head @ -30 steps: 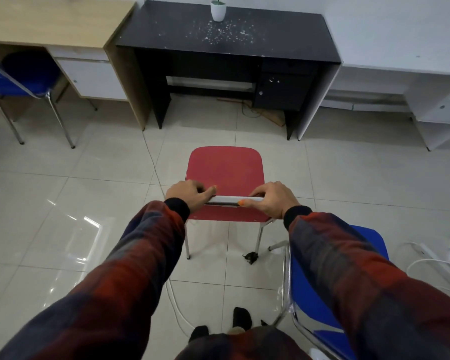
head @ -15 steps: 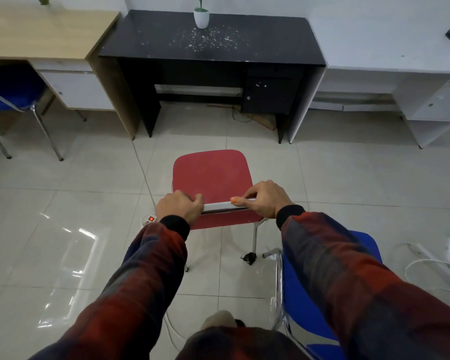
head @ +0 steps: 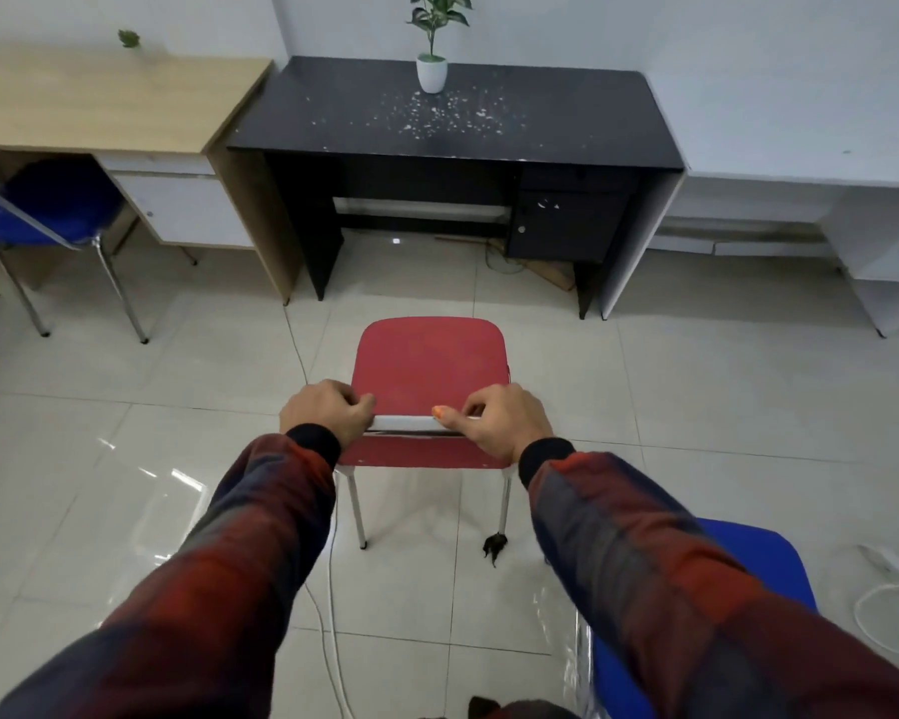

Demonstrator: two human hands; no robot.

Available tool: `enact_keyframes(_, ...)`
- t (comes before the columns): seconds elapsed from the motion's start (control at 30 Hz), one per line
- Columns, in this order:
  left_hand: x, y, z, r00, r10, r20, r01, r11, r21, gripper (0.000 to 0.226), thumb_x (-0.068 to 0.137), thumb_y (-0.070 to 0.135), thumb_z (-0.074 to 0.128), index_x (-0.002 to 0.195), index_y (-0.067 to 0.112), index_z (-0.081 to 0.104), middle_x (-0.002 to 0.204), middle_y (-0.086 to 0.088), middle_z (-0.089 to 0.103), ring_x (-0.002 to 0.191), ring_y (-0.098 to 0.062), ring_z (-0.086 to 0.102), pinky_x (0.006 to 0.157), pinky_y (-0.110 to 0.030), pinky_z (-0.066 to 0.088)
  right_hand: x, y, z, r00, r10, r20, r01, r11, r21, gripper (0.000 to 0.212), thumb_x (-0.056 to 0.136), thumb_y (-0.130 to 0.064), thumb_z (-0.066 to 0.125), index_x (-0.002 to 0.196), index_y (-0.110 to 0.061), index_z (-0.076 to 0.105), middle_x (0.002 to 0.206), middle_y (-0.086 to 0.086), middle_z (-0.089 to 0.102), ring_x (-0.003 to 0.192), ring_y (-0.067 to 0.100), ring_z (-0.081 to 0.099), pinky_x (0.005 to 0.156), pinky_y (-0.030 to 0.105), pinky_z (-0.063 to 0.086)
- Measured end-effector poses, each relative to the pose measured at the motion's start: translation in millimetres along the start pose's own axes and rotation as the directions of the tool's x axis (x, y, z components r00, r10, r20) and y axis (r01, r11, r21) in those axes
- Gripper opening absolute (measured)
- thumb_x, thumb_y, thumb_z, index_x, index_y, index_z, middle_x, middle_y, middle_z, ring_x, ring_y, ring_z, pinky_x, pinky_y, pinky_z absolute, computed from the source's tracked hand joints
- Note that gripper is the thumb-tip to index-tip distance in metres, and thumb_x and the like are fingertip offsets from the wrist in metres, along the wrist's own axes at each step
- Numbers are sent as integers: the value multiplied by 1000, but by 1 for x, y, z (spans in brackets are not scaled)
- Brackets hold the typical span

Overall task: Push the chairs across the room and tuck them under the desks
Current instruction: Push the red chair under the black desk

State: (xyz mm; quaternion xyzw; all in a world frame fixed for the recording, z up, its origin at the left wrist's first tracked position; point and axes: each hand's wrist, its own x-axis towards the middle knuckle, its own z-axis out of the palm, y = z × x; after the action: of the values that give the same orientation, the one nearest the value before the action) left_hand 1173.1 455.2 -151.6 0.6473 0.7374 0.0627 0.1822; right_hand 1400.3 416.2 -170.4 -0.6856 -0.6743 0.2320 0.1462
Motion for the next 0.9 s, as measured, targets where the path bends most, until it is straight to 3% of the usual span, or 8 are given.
enact_keyframes(0.23,3,20,4,1000,-17,5,17,1000,-7,34,81,46,50,72,19,68,69,-2,62,67,-25,56,63,-28,42,16,17,-13,1000,-22,13,22,1000,18,64,81,-80,50,76,-22,77,65,-9,67,65,12,62,63,32,53)
enact_keyframes(0.33,-14,27,11,999,-35,-13,35,999,0,36,84,42,49,70,16,68,65,-3,59,62,-25,53,60,-28,39,9,27,-13,999,-39,33,38,999,30,62,82,-77,53,76,-21,77,65,-9,67,65,11,61,61,30,50)
enact_keyframes(0.47,-45,27,26,987,-86,-135,79,995,-58,40,80,44,48,56,13,60,60,-7,60,59,-31,54,57,-29,42,3,37,-19,996,-66,54,63,996,60,67,73,-83,50,74,-23,78,64,-12,66,63,6,60,58,26,43)
enact_keyframes(0.6,-43,24,21,988,-110,-112,103,992,-67,40,80,46,51,60,13,64,62,-6,60,63,-32,58,60,-29,45,10,35,-16,994,-82,67,78,995,56,63,78,-79,54,76,-21,79,65,-11,67,64,9,61,59,29,49)
enact_keyframes(0.73,-36,25,23,987,-103,-123,97,994,-54,40,80,46,50,65,13,67,61,-3,58,63,-31,55,60,-29,44,15,37,-18,997,-65,49,61,996,71,63,75,-81,52,73,-24,78,63,-13,66,63,7,60,59,26,44)
enact_keyframes(0.9,-27,31,22,986,-101,-130,93,994,-63,39,79,46,49,62,15,64,56,1,52,61,-29,53,58,-28,41,24,39,-24,997,-62,40,59,995,78,51,85,-67,59,71,-21,77,60,-9,64,60,11,58,55,26,40)
